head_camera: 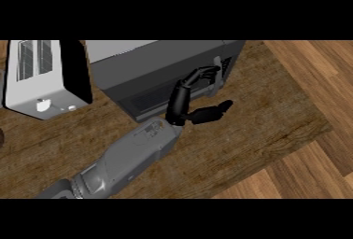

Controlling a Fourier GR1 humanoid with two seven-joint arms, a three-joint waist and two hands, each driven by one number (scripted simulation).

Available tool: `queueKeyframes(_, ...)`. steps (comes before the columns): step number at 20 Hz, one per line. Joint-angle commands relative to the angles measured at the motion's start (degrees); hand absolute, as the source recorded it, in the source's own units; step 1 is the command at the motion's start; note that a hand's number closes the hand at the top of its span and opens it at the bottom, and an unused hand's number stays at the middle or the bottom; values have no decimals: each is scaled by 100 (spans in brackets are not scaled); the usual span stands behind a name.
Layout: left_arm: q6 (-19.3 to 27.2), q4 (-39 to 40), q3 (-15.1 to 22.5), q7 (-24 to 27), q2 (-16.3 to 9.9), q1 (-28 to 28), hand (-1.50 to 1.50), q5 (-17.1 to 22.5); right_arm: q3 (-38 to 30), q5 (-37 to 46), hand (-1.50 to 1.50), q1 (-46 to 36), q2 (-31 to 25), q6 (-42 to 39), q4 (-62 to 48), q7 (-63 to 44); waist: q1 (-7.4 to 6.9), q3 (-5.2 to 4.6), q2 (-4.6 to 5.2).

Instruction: Pick up the milk, place it into the microwave and close the microwave

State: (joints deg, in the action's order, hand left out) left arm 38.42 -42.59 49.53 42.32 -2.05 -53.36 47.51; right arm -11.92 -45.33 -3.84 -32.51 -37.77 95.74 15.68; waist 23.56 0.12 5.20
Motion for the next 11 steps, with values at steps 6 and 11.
queueKeyframes(6,588,1282,220,-777,-319,-476,-150,-258,-93,-101,-150,16,-98,61,11,-81,-233,73,10)
queueKeyframes(11,675,1431,309,-993,-198,-625,-150,-262,-147,-167,-150,75,-153,82,58,-126,-289,65,-23)
